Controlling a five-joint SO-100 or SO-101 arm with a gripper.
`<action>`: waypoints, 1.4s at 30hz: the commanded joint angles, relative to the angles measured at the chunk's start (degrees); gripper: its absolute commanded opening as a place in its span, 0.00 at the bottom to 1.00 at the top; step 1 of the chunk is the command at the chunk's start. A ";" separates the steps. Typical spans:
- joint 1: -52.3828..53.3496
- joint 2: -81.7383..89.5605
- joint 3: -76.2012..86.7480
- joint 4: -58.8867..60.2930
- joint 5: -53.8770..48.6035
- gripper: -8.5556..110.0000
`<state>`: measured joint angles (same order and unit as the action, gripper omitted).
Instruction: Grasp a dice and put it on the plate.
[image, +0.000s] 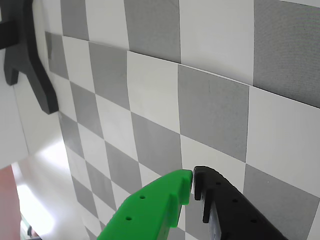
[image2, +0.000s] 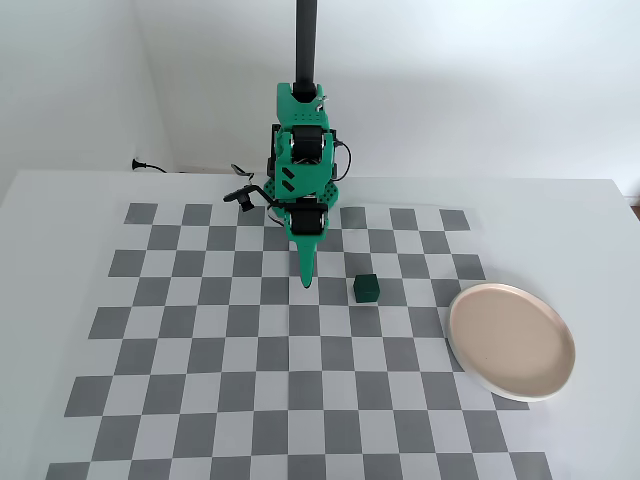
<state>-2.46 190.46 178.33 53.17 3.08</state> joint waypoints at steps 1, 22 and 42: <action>-0.09 0.62 -1.05 0.26 -0.26 0.04; -0.09 0.62 -1.05 0.26 -0.26 0.04; -45.26 -1.32 -1.05 27.69 -73.39 0.07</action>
<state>-37.35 189.49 178.15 72.60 -43.59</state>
